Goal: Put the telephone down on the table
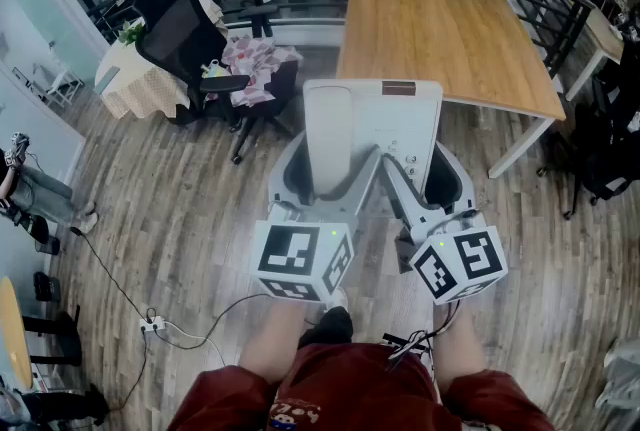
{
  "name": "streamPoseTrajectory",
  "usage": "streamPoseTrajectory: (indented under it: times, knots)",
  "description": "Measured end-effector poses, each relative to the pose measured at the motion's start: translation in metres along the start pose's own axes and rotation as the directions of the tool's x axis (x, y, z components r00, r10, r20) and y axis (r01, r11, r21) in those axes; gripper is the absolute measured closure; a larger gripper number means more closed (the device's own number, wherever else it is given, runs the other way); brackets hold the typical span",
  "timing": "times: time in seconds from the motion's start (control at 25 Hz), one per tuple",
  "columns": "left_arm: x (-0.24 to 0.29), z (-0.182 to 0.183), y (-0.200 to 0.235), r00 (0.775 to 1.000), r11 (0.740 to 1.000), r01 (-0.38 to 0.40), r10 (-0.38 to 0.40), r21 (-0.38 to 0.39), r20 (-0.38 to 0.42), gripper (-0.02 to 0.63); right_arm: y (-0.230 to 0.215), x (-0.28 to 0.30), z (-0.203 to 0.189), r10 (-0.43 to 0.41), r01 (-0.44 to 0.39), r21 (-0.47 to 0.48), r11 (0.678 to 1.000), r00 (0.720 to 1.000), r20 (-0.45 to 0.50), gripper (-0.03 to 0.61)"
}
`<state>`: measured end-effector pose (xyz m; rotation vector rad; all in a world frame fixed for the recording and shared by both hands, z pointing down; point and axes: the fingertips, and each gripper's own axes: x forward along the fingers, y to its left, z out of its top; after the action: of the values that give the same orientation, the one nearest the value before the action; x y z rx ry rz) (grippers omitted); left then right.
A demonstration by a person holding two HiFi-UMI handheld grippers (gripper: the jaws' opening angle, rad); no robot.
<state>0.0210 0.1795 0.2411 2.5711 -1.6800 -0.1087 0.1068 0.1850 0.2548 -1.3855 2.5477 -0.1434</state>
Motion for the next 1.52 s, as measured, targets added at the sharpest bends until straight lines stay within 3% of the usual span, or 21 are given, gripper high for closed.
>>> streamPoseTrajectory:
  times: [0.16,0.36,1.0,1.52]
  knots:
    - [-0.054,-0.006,-0.058,1.000,1.000,0.002,-0.002,-0.021,0.003,0.225,0.014,-0.078,0.011,-0.003,0.003,-0.011,1.000,1.000,-0.012,0.291]
    - [-0.101,-0.017,-0.074,1.000,0.998,0.017,-0.018,-0.061,-0.016,0.225,0.042,-0.121,0.003,-0.030,0.029,-0.023,0.999,0.998,-0.050,0.291]
    - [-0.159,-0.002,0.026,0.999,0.997,0.042,-0.041,-0.070,0.021,0.232,0.145,-0.070,-0.021,-0.054,0.051,-0.041,0.998,0.995,-0.079,0.293]
    - [-0.169,0.003,0.064,0.999,0.994,0.040,-0.038,-0.100,0.025,0.233,0.174,-0.044,-0.027,-0.065,0.060,-0.048,0.997,0.992,-0.111,0.292]
